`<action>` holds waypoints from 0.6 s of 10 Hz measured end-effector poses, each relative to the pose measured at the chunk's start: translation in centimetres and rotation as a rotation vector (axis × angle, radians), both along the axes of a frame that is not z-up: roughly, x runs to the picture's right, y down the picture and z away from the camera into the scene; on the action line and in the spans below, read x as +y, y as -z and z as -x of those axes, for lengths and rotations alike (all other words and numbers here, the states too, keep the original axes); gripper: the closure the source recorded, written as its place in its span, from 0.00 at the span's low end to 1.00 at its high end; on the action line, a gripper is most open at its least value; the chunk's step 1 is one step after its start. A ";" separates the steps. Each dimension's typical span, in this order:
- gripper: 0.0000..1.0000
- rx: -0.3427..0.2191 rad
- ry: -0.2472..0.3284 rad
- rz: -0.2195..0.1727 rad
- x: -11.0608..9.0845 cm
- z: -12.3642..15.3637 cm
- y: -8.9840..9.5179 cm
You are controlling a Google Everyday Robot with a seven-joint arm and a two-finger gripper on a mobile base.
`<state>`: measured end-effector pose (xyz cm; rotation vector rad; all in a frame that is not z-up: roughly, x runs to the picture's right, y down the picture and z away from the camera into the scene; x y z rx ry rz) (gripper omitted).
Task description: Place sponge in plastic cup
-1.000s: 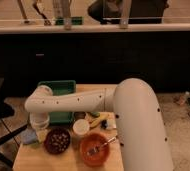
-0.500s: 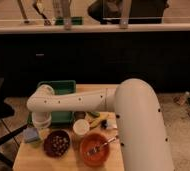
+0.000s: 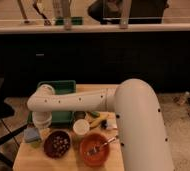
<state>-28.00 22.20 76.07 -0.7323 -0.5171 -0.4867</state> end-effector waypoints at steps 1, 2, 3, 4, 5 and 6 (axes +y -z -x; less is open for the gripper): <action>0.86 -0.004 0.018 -0.001 0.0 0.2 0.2; 0.96 -0.011 0.031 -0.002 0.0 0.6 0.3; 1.00 -0.014 0.042 -0.004 0.0 0.7 0.4; 1.00 -0.019 0.049 -0.006 0.0 1.0 0.5; 1.00 -0.022 0.054 -0.011 -0.1 1.2 0.6; 1.00 -0.023 0.061 -0.017 -0.2 1.3 0.8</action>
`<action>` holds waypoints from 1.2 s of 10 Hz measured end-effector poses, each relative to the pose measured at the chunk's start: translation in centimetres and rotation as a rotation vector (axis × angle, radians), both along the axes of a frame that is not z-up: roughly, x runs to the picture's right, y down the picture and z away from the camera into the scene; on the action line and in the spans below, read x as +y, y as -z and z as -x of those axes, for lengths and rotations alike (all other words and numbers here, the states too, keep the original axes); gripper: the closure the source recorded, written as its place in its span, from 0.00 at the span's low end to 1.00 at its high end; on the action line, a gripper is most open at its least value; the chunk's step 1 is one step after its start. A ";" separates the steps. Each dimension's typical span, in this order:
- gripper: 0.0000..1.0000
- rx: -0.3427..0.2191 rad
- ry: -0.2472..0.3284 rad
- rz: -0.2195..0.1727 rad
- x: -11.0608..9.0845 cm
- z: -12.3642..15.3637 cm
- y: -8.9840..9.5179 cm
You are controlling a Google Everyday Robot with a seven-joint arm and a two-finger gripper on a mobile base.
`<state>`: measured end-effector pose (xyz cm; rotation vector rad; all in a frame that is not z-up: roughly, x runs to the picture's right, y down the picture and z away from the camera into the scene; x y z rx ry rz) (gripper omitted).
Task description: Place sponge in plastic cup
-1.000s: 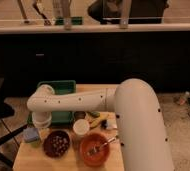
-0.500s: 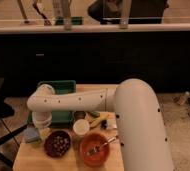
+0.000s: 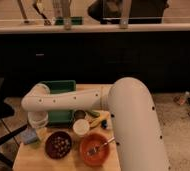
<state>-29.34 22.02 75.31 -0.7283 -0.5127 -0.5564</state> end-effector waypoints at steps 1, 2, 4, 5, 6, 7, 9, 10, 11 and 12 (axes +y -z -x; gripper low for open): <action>1.00 0.004 0.006 -0.007 -0.1 0.2 0.1; 1.00 0.013 0.015 -0.014 -0.1 0.2 0.2; 1.00 0.031 0.037 -0.022 0.0 0.5 0.4; 1.00 0.038 0.046 -0.025 0.1 0.6 0.5; 1.00 0.046 0.051 -0.027 0.1 0.6 0.5; 1.00 0.053 0.054 -0.030 0.0 0.5 0.6; 1.00 0.057 0.060 -0.039 -0.2 0.6 0.8; 1.00 0.058 0.062 -0.045 -0.3 0.7 0.9; 1.00 0.058 0.063 -0.049 -0.4 0.8 1.0; 1.00 0.056 0.064 -0.052 -0.4 0.9 1.1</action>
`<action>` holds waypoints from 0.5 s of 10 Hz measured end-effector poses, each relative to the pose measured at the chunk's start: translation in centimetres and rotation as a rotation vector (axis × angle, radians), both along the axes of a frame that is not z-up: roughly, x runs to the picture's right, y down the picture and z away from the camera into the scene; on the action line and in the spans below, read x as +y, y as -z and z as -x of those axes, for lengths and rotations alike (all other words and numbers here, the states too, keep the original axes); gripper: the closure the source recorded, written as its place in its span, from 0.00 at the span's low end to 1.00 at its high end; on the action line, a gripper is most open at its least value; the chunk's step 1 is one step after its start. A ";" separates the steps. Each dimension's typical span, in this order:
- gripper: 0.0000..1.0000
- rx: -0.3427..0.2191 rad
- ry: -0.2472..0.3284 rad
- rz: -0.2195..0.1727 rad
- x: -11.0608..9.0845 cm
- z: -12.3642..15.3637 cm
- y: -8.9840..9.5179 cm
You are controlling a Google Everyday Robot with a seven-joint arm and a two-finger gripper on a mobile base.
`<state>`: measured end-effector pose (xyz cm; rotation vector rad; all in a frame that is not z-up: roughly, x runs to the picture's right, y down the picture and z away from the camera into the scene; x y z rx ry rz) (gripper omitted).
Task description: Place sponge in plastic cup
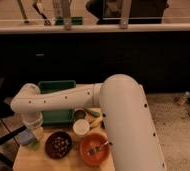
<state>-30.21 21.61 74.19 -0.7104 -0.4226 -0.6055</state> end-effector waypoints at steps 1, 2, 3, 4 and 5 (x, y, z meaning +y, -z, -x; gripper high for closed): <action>1.00 -0.003 0.002 -0.005 0.0 0.2 0.2; 1.00 -0.007 0.005 -0.010 -0.1 0.4 0.5; 1.00 -0.012 0.009 -0.015 -0.1 0.6 0.7; 1.00 -0.017 0.014 -0.020 0.0 0.8 0.9; 1.00 -0.019 0.020 -0.025 0.1 1.0 1.1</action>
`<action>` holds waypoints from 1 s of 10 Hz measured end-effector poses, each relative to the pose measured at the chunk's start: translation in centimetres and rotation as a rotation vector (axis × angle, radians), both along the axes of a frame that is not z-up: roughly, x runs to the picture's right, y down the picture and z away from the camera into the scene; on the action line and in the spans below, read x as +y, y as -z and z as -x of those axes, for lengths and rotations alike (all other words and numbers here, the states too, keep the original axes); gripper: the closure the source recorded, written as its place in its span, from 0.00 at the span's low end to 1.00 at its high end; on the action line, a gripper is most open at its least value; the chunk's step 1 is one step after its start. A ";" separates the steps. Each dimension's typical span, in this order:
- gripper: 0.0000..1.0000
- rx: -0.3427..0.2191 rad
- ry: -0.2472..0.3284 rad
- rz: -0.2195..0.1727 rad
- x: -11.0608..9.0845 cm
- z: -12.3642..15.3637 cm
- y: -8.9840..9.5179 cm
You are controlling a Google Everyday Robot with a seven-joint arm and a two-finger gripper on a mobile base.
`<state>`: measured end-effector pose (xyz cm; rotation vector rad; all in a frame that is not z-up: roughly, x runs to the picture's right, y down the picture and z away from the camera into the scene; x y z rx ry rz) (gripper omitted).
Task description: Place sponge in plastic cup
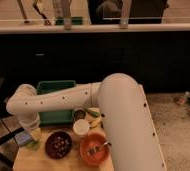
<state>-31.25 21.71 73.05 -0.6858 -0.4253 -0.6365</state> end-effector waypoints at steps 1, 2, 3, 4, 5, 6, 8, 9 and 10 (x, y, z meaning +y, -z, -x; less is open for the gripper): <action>1.00 -0.004 0.006 -0.003 0.1 0.2 0.3; 1.00 -0.006 0.009 -0.006 0.3 0.3 0.5; 1.00 -0.006 0.010 -0.008 0.4 0.3 0.6; 1.00 -0.006 0.012 -0.011 0.6 0.2 0.8; 1.00 -0.005 0.012 -0.012 0.7 0.2 0.9; 1.00 -0.004 0.013 -0.014 0.8 0.1 1.1; 1.00 -0.005 0.013 -0.015 1.0 0.0 1.2; 1.00 -0.005 0.013 -0.015 1.1 0.0 1.2; 1.00 -0.003 0.013 -0.015 1.3 -0.1 1.2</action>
